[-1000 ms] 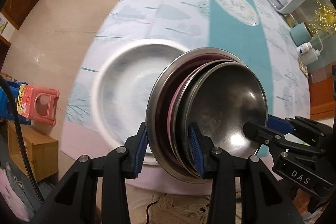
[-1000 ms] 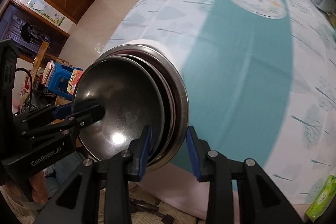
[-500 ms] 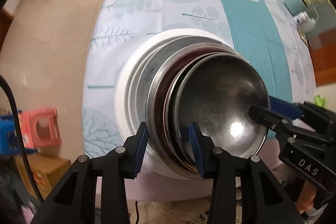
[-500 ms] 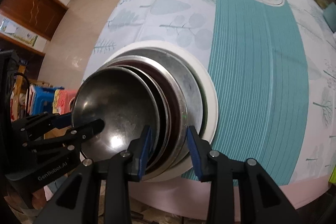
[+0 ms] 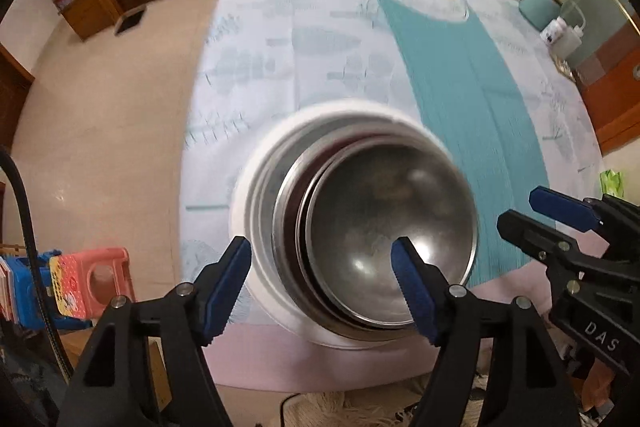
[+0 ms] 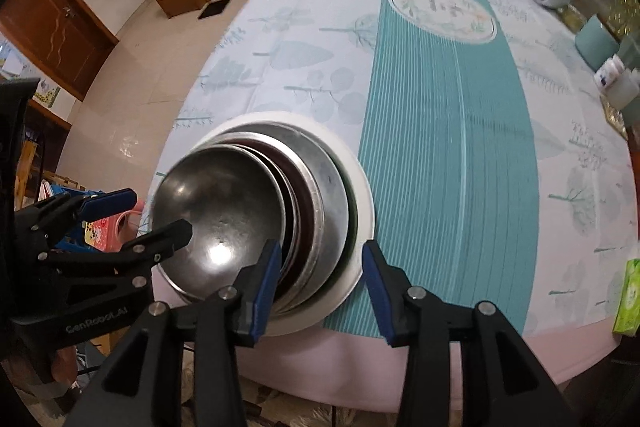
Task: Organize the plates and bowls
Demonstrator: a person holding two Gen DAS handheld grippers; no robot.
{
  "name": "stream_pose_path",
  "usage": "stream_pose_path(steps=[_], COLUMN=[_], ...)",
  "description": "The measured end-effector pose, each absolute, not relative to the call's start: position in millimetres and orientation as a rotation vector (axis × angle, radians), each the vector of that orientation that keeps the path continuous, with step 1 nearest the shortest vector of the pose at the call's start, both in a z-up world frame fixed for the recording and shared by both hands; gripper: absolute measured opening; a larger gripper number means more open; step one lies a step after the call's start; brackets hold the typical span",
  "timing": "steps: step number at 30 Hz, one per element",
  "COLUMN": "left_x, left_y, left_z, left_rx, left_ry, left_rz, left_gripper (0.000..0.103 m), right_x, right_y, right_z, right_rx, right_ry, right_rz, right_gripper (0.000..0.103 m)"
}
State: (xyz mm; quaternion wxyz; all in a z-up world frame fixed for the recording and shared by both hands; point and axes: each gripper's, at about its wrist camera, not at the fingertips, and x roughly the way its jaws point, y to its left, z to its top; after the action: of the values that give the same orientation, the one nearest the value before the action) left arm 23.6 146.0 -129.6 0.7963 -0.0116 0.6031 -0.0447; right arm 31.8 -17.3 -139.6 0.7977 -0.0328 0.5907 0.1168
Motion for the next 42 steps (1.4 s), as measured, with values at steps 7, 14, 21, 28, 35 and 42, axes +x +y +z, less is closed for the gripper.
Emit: stream_pose_path(steps=[7, 14, 21, 28, 35, 42], left_x=[10.6, -2.9, -17.3, -23.8, -21.7, -18.2], left_y=[132.6, 117.2, 106.0, 92.4, 88.2, 87.8], left_z=[-61.2, -0.7, 23.7, 35.6, 38.6, 39.9], left_rx=[0.003, -0.013, -0.054, -0.021, -0.009, -0.015], left_ry=[1.076, 0.902, 0.827, 0.788, 0.802, 0.795], left_rz=[-0.013, 0.017, 0.045, 0.067, 0.068, 0.058], left_gripper=[0.081, 0.091, 0.101, 0.101, 0.101, 0.101], right_x=[20.4, 2.8, -6.7, -7.7, -5.4, -7.1], right_y=[-28.1, -46.6, -62.3, -71.1, -73.3, -76.6], right_z=[-88.3, -26.7, -2.6, 2.1, 0.9, 2.1], right_rx=[-0.081, -0.067, -0.056, -0.048, -0.046, -0.043], right_ry=[1.09, 0.85, 0.753, 0.737, 0.738, 0.72], right_rz=[0.219, 0.128, 0.085, 0.068, 0.064, 0.049], right_gripper=[0.043, 0.063, 0.064, 0.064, 0.064, 0.064])
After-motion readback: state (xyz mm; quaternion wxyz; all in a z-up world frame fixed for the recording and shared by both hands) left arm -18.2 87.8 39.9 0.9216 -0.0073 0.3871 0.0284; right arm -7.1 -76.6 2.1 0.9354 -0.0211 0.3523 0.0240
